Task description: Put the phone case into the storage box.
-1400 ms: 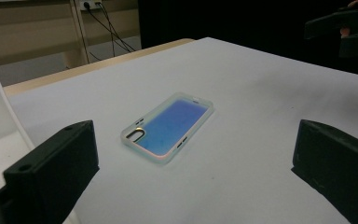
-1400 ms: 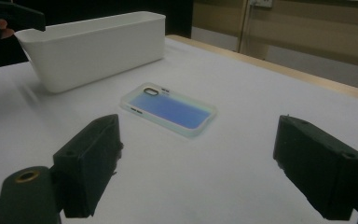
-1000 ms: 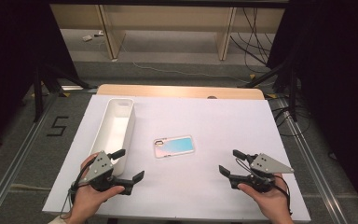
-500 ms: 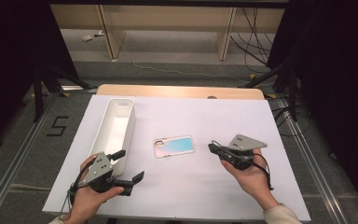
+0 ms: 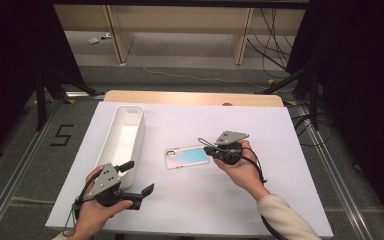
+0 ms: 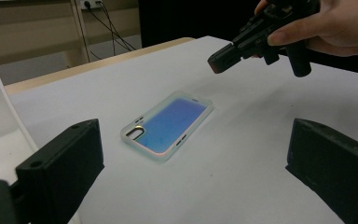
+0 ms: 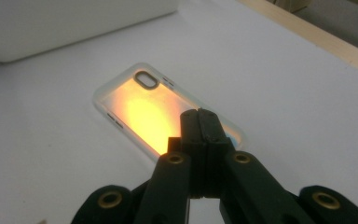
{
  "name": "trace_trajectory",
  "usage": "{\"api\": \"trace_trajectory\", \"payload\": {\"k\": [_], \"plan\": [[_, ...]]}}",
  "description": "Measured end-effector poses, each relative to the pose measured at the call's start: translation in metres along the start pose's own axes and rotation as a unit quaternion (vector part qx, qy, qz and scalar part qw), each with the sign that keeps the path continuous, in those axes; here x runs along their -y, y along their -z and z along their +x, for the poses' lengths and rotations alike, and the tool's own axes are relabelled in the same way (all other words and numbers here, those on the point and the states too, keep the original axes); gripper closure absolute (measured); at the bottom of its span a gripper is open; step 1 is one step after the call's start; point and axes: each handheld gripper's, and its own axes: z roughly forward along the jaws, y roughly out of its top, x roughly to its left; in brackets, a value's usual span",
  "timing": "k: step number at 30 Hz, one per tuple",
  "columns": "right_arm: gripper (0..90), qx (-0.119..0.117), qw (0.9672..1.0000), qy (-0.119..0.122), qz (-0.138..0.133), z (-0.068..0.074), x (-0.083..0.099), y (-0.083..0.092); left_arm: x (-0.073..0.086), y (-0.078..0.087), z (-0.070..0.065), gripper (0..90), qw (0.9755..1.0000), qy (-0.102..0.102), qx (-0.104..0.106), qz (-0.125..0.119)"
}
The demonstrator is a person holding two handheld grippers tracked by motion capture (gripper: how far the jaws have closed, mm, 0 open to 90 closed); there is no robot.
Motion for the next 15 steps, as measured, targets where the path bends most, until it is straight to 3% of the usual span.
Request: {"api": "trace_trajectory", "payload": {"k": [6,7,9,15], "plan": [[90.0,-0.005,0.9995,0.003,0.031,-0.003,0.003,-0.017,0.0,0.0,0.0,3.3,1.0,0.0,-0.003,0.003],[90.0,-0.002,0.9993,0.003,0.037,-0.003,0.003,-0.02,0.0,0.0,0.0,3.3,1.0,-0.007,-0.001,0.003],[90.0,-0.008,0.9982,0.006,0.059,-0.002,0.004,-0.031,0.0,0.0,0.0,3.3,1.0,0.002,0.001,0.0],[90.0,-0.002,0.9971,0.012,0.075,-0.001,0.005,-0.045,0.0,0.001,0.0,3.3,1.0,0.002,-0.001,0.002]]}}
